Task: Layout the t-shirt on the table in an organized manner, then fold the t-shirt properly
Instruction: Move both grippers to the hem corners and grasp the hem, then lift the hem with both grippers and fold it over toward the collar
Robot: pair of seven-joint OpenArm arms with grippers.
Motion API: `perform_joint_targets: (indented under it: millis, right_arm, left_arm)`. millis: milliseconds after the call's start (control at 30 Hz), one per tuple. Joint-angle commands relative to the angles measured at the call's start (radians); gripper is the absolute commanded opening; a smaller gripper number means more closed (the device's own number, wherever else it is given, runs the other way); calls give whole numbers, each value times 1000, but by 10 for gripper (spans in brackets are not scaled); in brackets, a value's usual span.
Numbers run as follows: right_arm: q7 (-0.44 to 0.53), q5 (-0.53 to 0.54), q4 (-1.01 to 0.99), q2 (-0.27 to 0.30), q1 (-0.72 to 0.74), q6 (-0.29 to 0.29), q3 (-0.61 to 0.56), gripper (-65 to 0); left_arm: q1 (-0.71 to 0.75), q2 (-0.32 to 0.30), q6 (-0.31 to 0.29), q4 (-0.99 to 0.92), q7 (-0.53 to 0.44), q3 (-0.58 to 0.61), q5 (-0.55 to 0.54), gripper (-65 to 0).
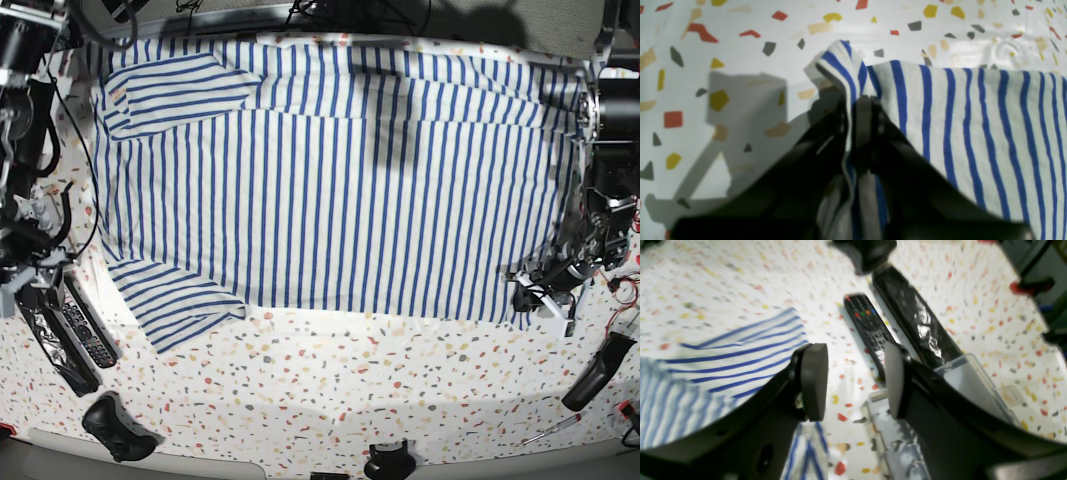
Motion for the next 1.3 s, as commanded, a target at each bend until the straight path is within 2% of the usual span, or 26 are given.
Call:
perform_joint_targets:
  millis: [0, 67, 133, 267, 367, 533, 667, 767, 867, 1000, 1267]
  right_arm:
    - [13, 7, -31, 34, 62, 5, -24, -355]
    - [-29, 5, -135, 56, 161, 5, -100, -317]
    - [-95, 5, -237, 64, 264, 5, -178, -309]
    - [-238, 9, -434, 52, 448, 46, -319, -309]
    - [-295, 8, -573, 30, 554, 48, -400, -309]
    - [-284, -3, -808, -18, 670, 50, -470, -310]
    - [-271, -6, -924, -55, 723, 87, -474, -310]
    - [-264, -85, -959, -84, 735, 94, -474, -310]
    - [-246, -188, -975, -105, 735, 64, -474, -312]
    - [-211, -244, -978, -105, 735, 28, -473, -312]
    - [-216, -241, -982, -103, 722, 29, -473, -312]
  left_arm:
    - [-27, -12, -4, 12, -16, -3, -5, -650]
    - [-27, -12, -3, 12, -9, -3, -5, -650]
    - [-27, -12, -4, 12, 0, -3, -5, -650]
    - [-27, -12, -4, 12, 14, -3, -5, -650]
    - [-27, -12, -4, 12, 18, -3, -5, -650]
    - [-27, -12, -3, 12, 17, -3, -5, -650]
    - [-27, -12, -4, 12, 18, -3, -5, -650]
    - [-27, -12, -3, 12, 18, -3, -5, -650]
    - [-27, -12, -4, 12, 18, -3, -5, -650]
    - [-27, -12, -4, 12, 18, -3, -5, -650]
    - [-27, -12, -4, 12, 18, -3, -5, -650]
